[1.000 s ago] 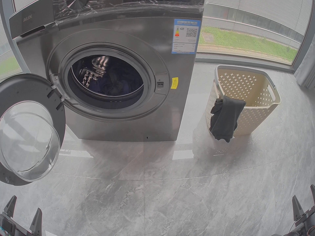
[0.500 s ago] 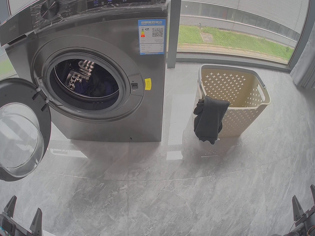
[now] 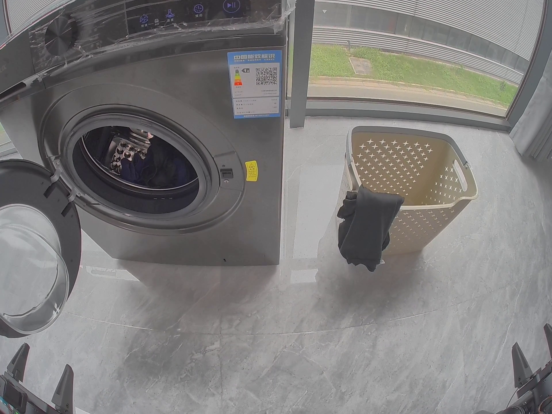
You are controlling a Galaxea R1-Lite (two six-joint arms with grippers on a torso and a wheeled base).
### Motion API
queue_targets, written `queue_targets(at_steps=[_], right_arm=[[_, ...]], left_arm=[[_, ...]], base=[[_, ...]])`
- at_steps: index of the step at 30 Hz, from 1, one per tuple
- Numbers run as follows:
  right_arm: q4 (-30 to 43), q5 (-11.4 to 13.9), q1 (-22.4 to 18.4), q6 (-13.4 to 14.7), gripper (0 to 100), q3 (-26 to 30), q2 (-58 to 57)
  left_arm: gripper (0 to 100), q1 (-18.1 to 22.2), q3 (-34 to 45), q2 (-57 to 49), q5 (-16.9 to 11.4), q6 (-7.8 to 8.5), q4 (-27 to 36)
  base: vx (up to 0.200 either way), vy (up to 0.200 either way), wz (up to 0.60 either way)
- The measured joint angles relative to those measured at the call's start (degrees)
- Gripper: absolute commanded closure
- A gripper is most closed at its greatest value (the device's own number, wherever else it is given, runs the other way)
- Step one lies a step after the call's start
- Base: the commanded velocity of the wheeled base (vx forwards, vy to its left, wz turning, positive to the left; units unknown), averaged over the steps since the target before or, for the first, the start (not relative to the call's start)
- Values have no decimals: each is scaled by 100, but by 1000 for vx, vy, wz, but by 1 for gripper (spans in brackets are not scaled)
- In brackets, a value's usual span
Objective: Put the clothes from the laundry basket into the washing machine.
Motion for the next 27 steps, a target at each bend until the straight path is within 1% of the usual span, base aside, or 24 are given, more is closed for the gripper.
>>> queue_targets(at_steps=[4, 25, 27], right_arm=[[2, 2, 0, -4, 0, 0, 5], [5, 0, -5, 0, 0, 0, 9], [2, 2, -2, 2, 0, 0, 9]], left_arm=[[0, 6, 0, 2, -2, 0, -1], [0, 0, 0, 9, -2, -24, -9], [0, 2, 0, 9, -2, -30, -6]], base=[[0, 0, 0], [0, -200, 0], [0, 0, 0]])
